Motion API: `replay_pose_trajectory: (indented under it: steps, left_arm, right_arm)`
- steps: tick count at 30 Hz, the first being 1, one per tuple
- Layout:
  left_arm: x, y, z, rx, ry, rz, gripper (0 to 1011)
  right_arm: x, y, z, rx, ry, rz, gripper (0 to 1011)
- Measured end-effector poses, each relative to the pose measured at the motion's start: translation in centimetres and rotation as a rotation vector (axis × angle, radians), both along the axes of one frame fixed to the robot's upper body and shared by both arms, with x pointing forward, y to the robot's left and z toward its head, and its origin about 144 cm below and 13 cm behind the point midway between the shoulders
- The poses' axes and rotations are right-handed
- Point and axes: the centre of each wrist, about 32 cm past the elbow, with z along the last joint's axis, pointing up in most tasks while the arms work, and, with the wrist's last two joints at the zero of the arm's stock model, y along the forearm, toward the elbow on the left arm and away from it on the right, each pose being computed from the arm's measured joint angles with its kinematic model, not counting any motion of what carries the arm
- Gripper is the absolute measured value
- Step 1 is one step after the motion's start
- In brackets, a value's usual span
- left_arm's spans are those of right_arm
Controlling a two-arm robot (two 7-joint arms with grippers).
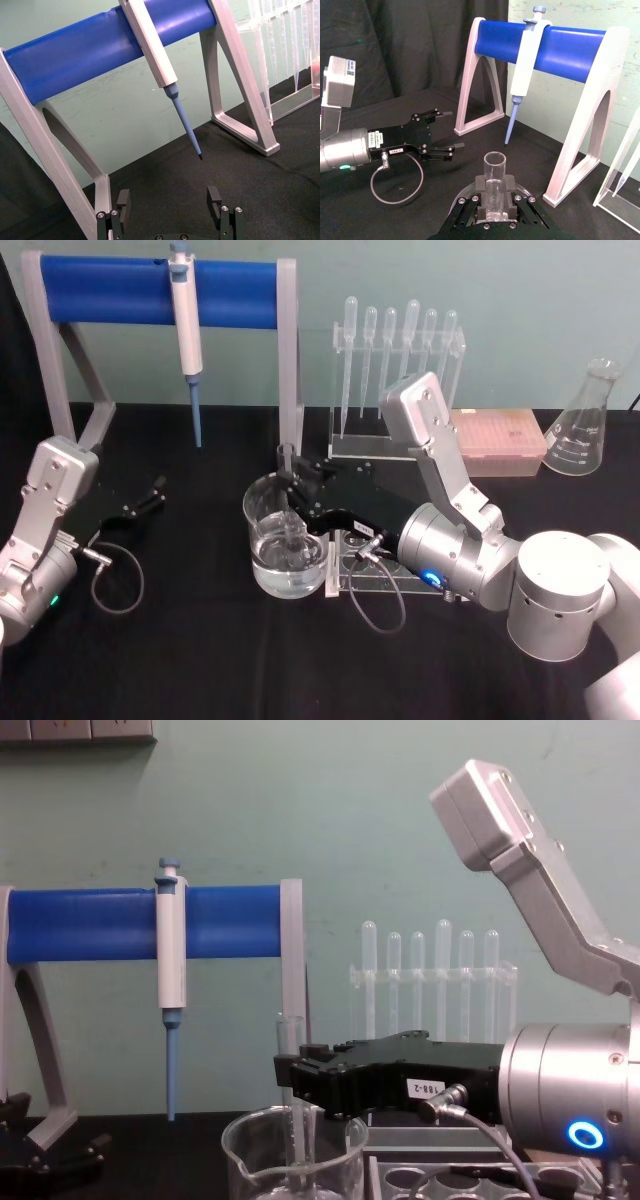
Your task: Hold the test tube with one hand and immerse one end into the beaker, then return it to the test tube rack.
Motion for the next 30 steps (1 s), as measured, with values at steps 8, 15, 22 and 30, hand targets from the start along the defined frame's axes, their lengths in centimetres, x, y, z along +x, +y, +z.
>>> replay_pose_trajectory:
  steps: [8,15,22,30]
  left_arm:
    - [0.00,0.00,0.00,0.000,0.000,0.000,1000]
    - [0.00,0.00,0.00,0.000,0.000,0.000,1000]
    - [0.00,0.00,0.00,0.000,0.000,0.000,1000]
    - [0.00,0.00,0.00,0.000,0.000,0.000,1000]
  right_arm:
    - [0.00,0.00,0.00,0.000,0.000,0.000,221]
    - [0.00,0.00,0.00,0.000,0.000,0.000,222]
    - [0.00,0.00,0.00,0.000,0.000,0.000,222]
    - [0.00,0.00,0.00,0.000,0.000,0.000,222]
